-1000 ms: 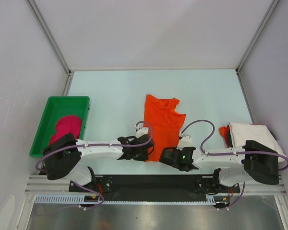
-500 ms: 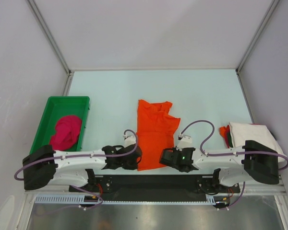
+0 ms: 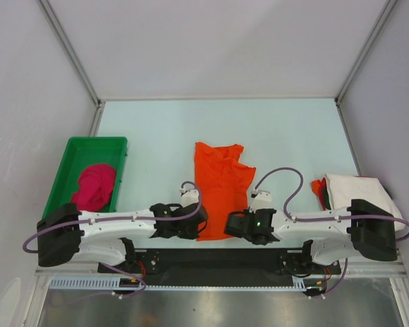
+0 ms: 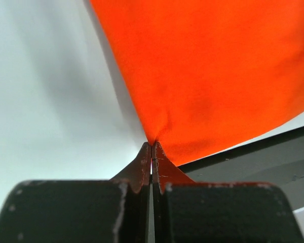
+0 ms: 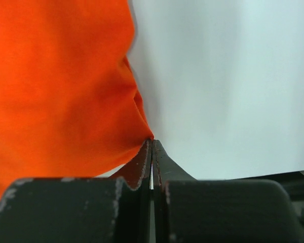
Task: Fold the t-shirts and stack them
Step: Grab one side of the 2/3 rectangular tshirt with both arms, then fold the long partially folded tshirt into a neat square
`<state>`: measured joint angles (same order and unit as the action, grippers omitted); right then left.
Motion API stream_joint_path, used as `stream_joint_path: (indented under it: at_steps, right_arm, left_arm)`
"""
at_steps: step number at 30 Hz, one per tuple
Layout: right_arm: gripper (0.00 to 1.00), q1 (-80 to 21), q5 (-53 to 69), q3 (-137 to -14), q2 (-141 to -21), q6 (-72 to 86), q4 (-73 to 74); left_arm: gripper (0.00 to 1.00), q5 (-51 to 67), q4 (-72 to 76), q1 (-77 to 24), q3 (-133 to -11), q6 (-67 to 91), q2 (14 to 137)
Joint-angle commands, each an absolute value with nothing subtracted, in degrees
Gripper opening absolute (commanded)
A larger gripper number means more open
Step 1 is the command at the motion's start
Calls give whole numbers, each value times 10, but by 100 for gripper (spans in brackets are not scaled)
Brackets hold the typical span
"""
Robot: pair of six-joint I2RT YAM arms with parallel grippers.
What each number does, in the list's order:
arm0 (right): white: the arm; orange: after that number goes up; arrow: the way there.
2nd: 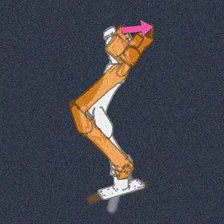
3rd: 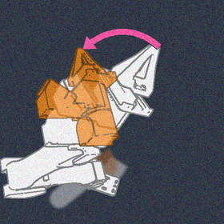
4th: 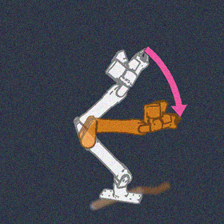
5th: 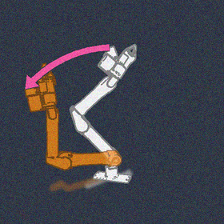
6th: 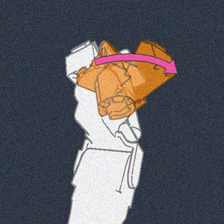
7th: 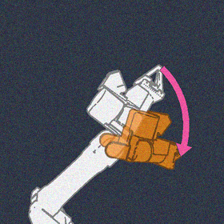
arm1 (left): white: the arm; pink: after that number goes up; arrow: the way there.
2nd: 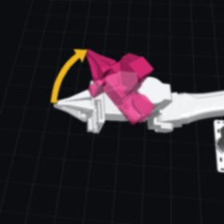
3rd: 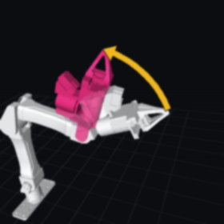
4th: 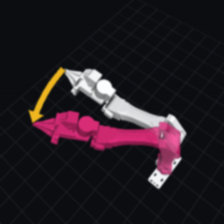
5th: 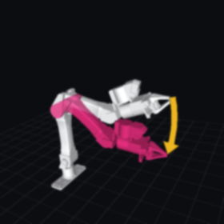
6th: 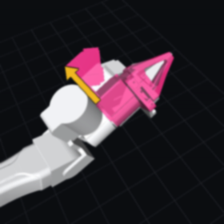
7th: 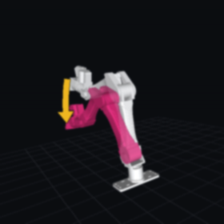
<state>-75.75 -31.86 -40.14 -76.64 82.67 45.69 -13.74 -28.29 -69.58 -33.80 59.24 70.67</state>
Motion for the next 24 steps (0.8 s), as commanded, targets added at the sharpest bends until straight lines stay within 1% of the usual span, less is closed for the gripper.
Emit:
stream_joint_path:
  at_steps: [1, 7, 10, 14, 18, 24]
  right_arm:
    - [0, -756, -397, -460, -741, 817, 548]
    - [0, -718, -419, -497, -715, 764, 550]
    - [0, -681, -417, -501, -709, 731, 530]
    - [0, -615, -410, -506, -701, 645, 483]
    - [0, -534, -395, -526, -712, 571, 424]
    - [0, -465, -370, -583, -767, 474, 354]
  left_arm:
    - [0, -200, -368, -699, -416, 553, 694]
    - [0, -219, -397, -677, -474, 544, 677]
    - [0, -228, -403, -650, -491, 531, 676]
    - [0, -229, -403, -602, -513, 504, 681]
    - [0, -234, -396, -543, -545, 460, 693]
    - [0, -230, -378, -485, -610, 409, 746]
